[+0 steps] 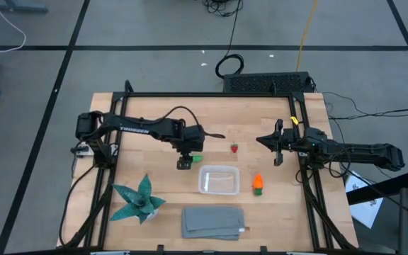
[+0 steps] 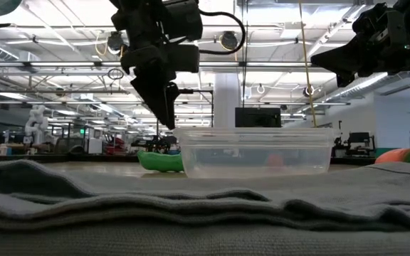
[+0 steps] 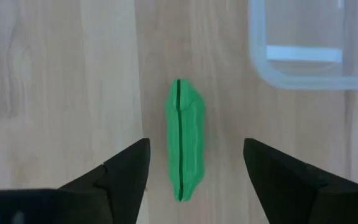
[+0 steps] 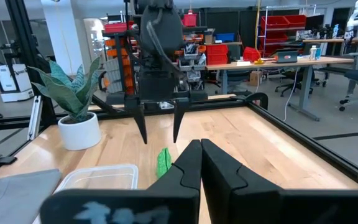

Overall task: Pick and placing Produce into tupperware
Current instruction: Put the green peas into the transparent bin

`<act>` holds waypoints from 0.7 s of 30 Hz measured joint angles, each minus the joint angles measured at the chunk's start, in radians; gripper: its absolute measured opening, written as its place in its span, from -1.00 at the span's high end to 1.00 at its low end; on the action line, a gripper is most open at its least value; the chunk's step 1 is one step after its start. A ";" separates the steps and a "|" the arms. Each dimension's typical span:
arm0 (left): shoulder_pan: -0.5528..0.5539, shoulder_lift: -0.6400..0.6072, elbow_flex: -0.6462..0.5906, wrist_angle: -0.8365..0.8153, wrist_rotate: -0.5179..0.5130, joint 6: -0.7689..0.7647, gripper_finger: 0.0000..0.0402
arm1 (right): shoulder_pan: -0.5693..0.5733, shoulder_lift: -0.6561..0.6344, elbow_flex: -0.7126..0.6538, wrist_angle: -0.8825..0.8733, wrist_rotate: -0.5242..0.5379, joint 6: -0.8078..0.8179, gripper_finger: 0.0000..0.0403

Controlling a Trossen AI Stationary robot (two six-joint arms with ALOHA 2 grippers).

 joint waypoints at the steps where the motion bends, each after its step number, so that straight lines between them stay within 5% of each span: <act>1: 0.000 0.000 -0.008 0.001 0.000 -0.003 -0.33 | 0.000 0.000 0.000 -0.001 0.000 0.000 1.00; 21: 0.001 0.000 -0.142 0.184 0.032 0.016 -0.40 | 0.000 0.001 0.000 -0.007 0.000 0.000 1.00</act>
